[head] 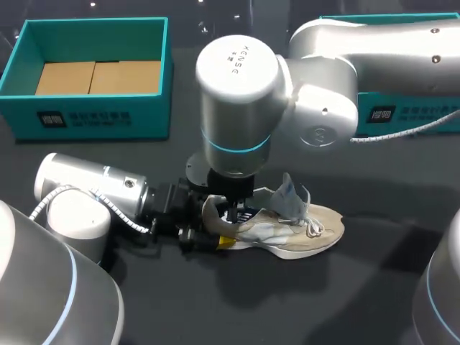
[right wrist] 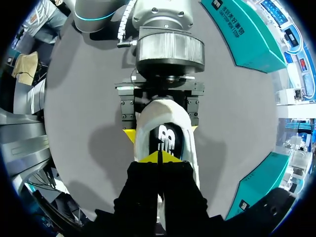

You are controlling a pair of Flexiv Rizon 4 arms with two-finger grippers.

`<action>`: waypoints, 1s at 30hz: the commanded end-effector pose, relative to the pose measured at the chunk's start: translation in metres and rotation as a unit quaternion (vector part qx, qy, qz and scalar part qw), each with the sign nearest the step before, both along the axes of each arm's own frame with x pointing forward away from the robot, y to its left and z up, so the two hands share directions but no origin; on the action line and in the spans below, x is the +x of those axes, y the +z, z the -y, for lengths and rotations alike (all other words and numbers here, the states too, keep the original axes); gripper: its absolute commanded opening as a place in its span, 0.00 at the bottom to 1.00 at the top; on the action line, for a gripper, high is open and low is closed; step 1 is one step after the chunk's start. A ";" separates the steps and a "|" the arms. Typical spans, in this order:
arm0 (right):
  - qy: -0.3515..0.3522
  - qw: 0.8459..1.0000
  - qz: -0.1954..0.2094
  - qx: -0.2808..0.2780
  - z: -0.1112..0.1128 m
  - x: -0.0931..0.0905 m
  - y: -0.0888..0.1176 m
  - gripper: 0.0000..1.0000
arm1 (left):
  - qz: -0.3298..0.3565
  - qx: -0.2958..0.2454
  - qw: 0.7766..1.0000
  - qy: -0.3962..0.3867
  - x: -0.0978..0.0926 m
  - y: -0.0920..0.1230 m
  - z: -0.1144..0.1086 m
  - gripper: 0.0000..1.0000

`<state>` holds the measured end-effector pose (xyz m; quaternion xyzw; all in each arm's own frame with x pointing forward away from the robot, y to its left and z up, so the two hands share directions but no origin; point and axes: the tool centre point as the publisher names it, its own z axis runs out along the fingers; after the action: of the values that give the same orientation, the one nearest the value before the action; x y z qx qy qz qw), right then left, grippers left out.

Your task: Take the shoe out of the shoebox, open the shoe tongue, remove and reinsert the insole, then place the shoe into the shoebox

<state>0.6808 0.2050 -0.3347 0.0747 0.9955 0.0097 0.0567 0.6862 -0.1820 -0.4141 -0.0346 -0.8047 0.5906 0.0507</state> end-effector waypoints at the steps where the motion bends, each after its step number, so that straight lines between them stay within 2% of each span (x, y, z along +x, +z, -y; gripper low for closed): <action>1: 0.002 1.000 -0.002 0.026 0.010 0.004 -0.017 0.00 | 0.000 0.000 1.000 0.000 -0.001 0.001 0.000 0.00; 13: -0.014 1.000 0.005 0.024 0.020 0.014 -0.037 0.00 | 0.000 0.000 1.000 0.000 -0.001 0.001 0.000 0.00; 22: -0.042 0.999 0.010 0.014 0.039 0.016 -0.041 0.00 | 0.000 0.000 1.000 0.000 -0.001 0.001 0.000 0.00; 23: -0.045 0.999 0.011 0.014 0.040 0.017 -0.040 0.04 | 0.000 0.000 1.000 0.000 -0.001 0.001 0.000 0.00; 24: -0.048 0.999 0.012 0.011 0.041 0.019 -0.041 0.20 | 0.000 0.000 1.000 0.000 -0.001 0.001 0.000 0.00; 25: -0.050 0.999 0.012 0.011 0.040 0.022 -0.042 0.29 | 0.000 0.000 1.000 0.000 -0.001 0.001 0.000 0.00; 30: -0.062 0.998 0.014 0.011 0.044 0.025 -0.044 0.35 | 0.000 0.000 1.000 0.000 -0.001 0.001 0.000 0.00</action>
<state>0.7047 0.1644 -0.3770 0.1361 0.9882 0.0155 0.0690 0.6866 -0.1821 -0.4138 -0.0343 -0.8045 0.5908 0.0506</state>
